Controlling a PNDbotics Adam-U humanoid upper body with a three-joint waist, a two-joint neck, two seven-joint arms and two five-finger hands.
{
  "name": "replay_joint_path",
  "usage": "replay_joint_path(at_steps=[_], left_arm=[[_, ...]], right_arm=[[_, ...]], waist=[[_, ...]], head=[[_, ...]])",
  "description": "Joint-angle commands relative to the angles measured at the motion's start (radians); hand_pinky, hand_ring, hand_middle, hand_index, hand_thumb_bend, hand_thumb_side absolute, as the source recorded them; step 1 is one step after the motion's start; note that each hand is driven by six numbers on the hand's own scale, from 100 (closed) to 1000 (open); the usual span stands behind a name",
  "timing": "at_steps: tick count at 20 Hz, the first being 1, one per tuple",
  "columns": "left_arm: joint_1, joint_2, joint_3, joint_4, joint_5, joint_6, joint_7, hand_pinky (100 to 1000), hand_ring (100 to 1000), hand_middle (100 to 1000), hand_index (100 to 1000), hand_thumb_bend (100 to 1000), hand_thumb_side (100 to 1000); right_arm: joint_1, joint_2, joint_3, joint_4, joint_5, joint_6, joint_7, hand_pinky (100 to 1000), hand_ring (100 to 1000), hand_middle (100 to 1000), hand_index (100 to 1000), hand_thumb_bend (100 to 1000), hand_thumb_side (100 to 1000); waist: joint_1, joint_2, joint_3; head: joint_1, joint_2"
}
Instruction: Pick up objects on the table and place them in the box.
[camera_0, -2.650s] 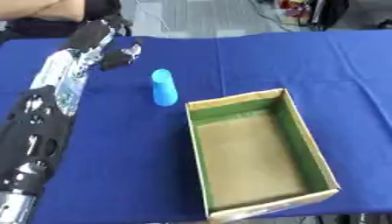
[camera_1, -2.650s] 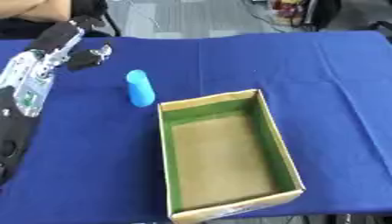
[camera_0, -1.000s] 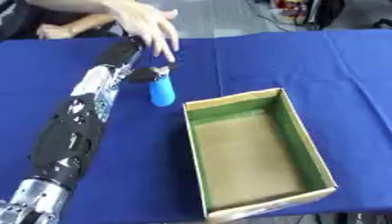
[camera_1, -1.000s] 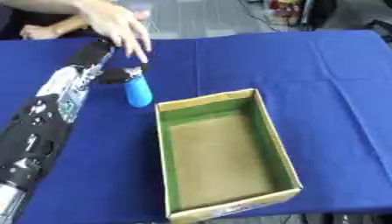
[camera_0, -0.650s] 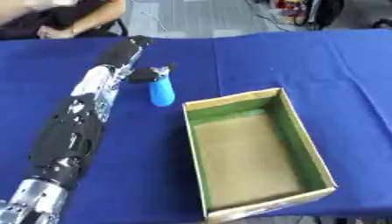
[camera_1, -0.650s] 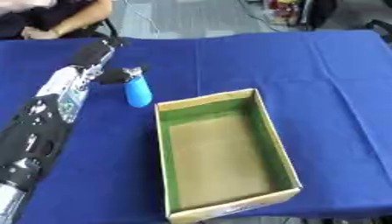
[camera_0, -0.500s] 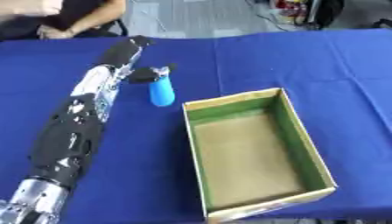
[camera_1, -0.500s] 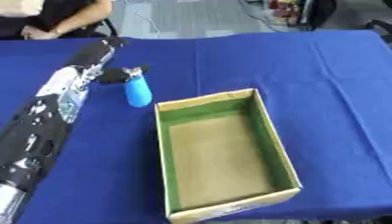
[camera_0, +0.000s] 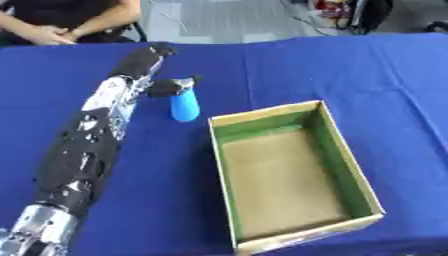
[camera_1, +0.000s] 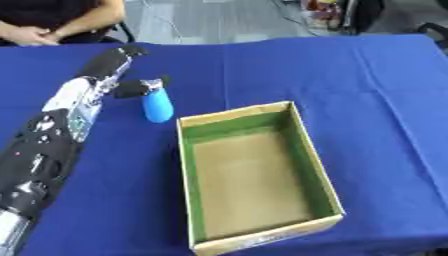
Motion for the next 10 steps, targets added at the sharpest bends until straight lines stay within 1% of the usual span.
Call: replay_joint_path(at_steps=[1, 10], left_arm=[[-0.023, 0.000, -0.002, -0.002, -0.012, -0.005, -0.003, 856, 919, 894, 939, 1000, 947], [-0.012, -0.013, -0.004, 0.025, -0.022, -0.019, -0.009, 859, 927, 898, 939, 1000, 958]], right_arm=[[-0.013, -0.012, -0.006, -0.021, -0.004, 0.000, 0.001, 832, 742, 868, 949, 100, 846], [-0.014, -0.011, -0.005, -0.021, -0.005, -0.002, 0.002, 832, 742, 868, 949, 100, 847]], waist=[[-0.002, -0.012, -0.002], [-0.002, -0.011, -0.003]], head=[[0.007, -0.003], [0.005, -0.001]])
